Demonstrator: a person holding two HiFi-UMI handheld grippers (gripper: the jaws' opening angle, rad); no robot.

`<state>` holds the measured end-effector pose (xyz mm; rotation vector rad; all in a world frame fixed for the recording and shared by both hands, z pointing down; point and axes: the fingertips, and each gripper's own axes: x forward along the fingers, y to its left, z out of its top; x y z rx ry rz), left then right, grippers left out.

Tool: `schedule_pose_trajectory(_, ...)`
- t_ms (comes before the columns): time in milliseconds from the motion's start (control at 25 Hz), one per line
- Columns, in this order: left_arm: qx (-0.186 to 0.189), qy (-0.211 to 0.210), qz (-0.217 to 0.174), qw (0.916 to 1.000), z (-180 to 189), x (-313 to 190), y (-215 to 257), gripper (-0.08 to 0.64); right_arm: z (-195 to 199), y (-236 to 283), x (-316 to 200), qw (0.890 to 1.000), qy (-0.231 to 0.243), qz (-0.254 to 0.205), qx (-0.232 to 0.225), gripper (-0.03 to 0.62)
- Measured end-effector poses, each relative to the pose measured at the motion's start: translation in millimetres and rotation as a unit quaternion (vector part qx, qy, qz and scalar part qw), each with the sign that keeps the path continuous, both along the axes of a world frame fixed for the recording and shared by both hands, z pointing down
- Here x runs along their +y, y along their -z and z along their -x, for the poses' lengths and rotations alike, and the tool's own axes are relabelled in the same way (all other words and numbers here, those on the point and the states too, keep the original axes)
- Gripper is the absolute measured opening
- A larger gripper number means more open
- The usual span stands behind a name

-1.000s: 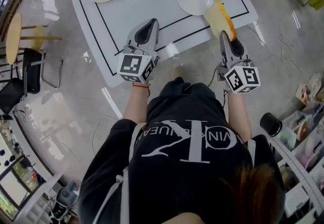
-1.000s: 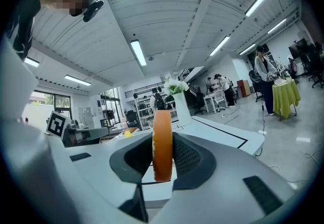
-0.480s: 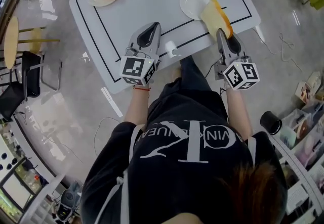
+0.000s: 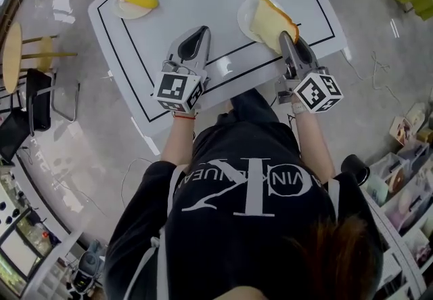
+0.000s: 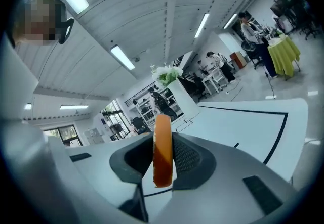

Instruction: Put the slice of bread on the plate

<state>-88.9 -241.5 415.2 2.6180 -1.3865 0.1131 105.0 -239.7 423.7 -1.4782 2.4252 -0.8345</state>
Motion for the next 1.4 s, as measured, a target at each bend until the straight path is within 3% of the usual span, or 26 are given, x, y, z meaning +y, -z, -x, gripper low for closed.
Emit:
schedule_pose_trajectory(440,-0.005,0.013,0.019,0.9997,-2.5,-22.4,-8.1,0.003,14.3,-17.1,-41.5,0.985,0.012,0.093,-0.145,0.092)
schedule_pose_trajectory(600,-0.007,0.011,0.023,0.9997,-6.2,-28.1,-11.7,0.003,14.8,-29.2,-50.2,0.980,0.010,0.120,-0.157,0.092)
schedule_pose_trajectory(880,-0.005,0.018,0.025,0.9995,-5.4,-35.2,-12.4,0.003,5.9,-47.5,-54.5,0.981,0.005,0.151,-0.124,0.093)
schedule_pose_trajectory(1080,-0.003,0.022,0.028,0.9994,-2.6,-38.2,-13.4,0.003,3.9,-60.5,-54.3,0.986,0.014,0.166,-0.029,0.128)
schedule_pose_trajectory(1400,-0.001,0.021,0.032,0.9993,-4.6,-40.6,-16.1,0.003,4.8,-70.4,-60.9,0.982,0.038,0.170,0.080,0.179)
